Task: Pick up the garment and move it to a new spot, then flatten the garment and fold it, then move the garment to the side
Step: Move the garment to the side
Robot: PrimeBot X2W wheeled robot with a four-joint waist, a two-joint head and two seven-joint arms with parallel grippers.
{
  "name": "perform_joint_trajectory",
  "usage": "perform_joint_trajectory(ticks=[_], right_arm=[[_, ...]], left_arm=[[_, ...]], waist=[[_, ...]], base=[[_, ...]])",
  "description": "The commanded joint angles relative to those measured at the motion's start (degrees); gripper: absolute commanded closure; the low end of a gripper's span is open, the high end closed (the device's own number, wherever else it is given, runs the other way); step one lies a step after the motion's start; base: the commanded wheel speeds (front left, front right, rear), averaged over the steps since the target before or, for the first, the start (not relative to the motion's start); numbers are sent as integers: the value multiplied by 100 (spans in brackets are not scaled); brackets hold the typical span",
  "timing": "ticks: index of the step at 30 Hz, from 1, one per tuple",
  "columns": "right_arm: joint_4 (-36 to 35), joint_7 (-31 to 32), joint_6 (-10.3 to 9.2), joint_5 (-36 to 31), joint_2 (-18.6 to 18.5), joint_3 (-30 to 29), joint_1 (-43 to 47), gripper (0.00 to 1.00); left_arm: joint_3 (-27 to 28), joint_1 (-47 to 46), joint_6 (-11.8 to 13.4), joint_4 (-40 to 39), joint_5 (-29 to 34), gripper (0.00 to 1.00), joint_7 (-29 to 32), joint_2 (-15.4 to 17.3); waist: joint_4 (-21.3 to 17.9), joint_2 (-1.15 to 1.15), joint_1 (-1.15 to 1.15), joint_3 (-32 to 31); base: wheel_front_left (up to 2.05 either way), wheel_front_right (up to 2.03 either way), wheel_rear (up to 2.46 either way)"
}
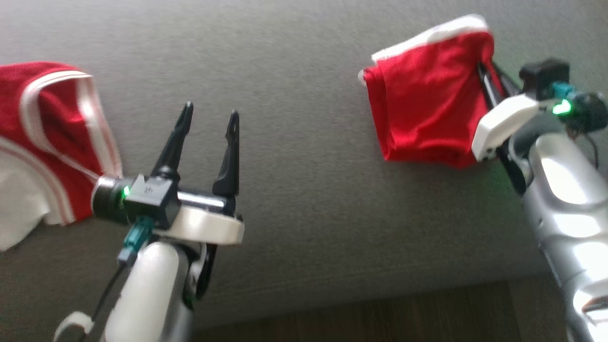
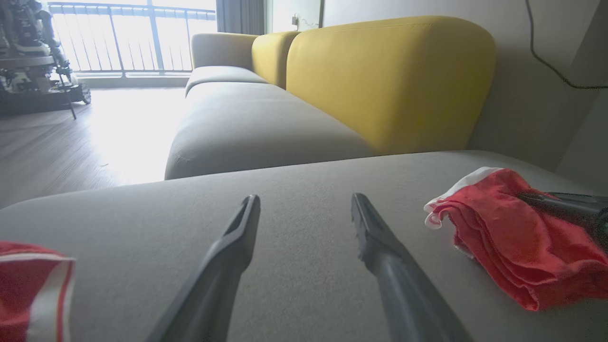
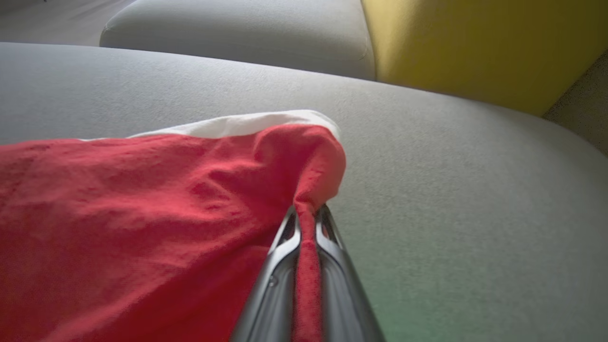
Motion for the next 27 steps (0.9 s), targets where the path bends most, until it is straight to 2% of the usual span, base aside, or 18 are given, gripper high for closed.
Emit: perform_joint_trajectory(ticks=[1, 5, 13, 27], right_arm=[[-176, -61, -2, 35, -79, 102, -183, 100], [-193, -119, -2, 194, -223, 114, -475, 100], [-231, -212, -2, 440, -399, -3, -771, 100], [-881, -237, -2, 352, -794, -503, -806, 100]], left_arm=[[203, -285, -48, -198, 84, 0, -57, 91], [247, -682, -156, -170, 212, 0, -57, 194], [312, -1038, -229, -156, 292, 0, -57, 300], [330, -1008, -241, -204, 343, 0, -57, 483]], waist=[[-436, 0, -1, 412], [-818, 0, -1, 696], [-1263, 0, -1, 1004], [-1557, 0, -1, 1298]], base=[[0, 0, 0], [0, 0, 0], [0, 0, 0], [0, 0, 0]])
